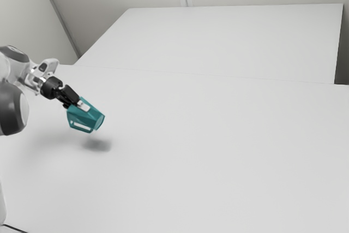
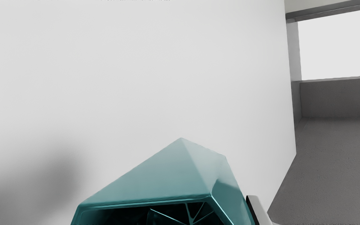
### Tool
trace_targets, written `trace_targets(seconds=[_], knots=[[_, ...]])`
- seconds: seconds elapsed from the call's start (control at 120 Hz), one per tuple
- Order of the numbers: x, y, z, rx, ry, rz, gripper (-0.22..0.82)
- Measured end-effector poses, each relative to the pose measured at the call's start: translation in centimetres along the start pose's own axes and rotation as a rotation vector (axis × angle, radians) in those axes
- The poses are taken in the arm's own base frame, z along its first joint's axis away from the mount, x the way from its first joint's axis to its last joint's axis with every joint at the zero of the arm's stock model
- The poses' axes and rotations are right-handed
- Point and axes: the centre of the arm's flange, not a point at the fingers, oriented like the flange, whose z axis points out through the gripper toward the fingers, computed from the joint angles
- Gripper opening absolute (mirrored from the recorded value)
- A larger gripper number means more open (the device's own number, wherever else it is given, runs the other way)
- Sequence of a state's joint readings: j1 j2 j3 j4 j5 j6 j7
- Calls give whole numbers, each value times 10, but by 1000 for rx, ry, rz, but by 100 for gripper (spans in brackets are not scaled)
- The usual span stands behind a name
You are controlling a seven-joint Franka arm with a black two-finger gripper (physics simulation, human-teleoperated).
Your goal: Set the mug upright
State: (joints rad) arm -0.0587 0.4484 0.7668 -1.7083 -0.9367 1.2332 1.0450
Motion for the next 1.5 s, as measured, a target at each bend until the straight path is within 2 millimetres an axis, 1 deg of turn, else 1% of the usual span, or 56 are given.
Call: trace_targets(seconds=[0.075,0.175,0.267,0.367,0.408,0.508,0.65,0.758,0.85,0.942,1.058,1.175,1.342,1.5], knots=[[8,12,2,69,-32,7,-18],[29,35,-2,189,-92,39,-18],[49,63,6,290,-146,85,-18],[64,89,12,413,-184,132,-18],[70,97,15,458,-195,145,-18],[81,115,30,541,-223,174,-18],[79,138,59,622,-240,200,-18],[77,145,74,674,-227,205,-18],[72,144,92,701,-219,196,-18],[74,154,109,753,-220,213,-18],[73,159,132,818,-221,230,-18],[79,163,143,872,-197,236,-18],[82,159,152,907,-162,202,-18],[87,160,171,918,-149,181,-18]])
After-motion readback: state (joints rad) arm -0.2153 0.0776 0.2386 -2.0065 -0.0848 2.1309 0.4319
